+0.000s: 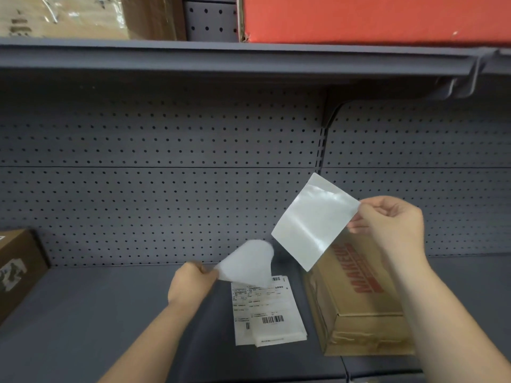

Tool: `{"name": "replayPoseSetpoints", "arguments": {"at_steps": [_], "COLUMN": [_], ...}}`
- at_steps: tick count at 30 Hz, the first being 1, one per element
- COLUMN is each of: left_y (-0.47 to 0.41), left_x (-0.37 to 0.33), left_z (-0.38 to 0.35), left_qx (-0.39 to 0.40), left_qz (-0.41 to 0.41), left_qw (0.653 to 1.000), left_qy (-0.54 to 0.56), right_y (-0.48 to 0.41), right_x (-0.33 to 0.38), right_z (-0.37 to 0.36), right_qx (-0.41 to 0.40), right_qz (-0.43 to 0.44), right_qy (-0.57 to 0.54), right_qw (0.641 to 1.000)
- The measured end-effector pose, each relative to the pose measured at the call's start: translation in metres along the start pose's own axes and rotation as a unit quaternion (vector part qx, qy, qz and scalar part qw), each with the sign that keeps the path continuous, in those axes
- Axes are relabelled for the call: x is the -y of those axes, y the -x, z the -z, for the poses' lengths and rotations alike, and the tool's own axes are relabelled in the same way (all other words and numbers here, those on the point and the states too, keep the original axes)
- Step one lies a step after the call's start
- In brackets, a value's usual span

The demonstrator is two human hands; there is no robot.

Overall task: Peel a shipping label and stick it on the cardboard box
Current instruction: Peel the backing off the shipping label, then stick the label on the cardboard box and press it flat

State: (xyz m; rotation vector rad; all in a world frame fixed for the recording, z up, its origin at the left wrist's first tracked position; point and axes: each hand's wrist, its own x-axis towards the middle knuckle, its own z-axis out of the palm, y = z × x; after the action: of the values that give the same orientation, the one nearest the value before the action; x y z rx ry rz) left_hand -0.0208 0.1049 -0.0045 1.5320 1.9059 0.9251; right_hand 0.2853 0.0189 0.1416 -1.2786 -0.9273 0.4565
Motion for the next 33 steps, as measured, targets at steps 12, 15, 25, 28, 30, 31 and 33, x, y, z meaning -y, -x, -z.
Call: {"name": "replayPoseSetpoints", "arguments": {"at_steps": [12, 15, 25, 28, 30, 31, 33], "left_y": [-0.014, -0.012, 0.056, 0.056, 0.055, 0.055, 0.054], "left_x": [0.001, -0.016, -0.106, -0.113, -0.119, -0.122, -0.128], "left_z": [-0.027, -0.017, 0.012, -0.005, -0.011, -0.013, -0.018], "left_qx": [0.036, 0.031, 0.073, 0.048, 0.028, 0.020, 0.021], "left_qz": [-0.122, -0.132, -0.330, -0.362, -0.358, -0.354, -0.332], "left_qw": [0.972, 0.977, 0.926, 0.925, 0.927, 0.928, 0.930], "left_qy": [-0.196, -0.163, 0.169, 0.105, 0.110, 0.116, 0.156], "right_y": [0.025, 0.029, 0.040, 0.043, 0.043, 0.042, 0.040], "right_x": [-0.001, -0.004, -0.003, 0.001, 0.003, 0.003, 0.005], "right_z": [-0.025, -0.036, -0.069, -0.076, -0.077, -0.076, -0.074], "right_qx": [0.038, 0.036, 0.029, 0.033, 0.035, 0.038, 0.052], "right_qz": [-0.011, -0.016, -0.051, -0.048, -0.042, -0.039, -0.032], "right_qy": [-0.007, -0.005, -0.048, -0.055, -0.060, -0.063, -0.074], "right_qw": [0.999, 0.999, 0.997, 0.997, 0.997, 0.997, 0.995]}}
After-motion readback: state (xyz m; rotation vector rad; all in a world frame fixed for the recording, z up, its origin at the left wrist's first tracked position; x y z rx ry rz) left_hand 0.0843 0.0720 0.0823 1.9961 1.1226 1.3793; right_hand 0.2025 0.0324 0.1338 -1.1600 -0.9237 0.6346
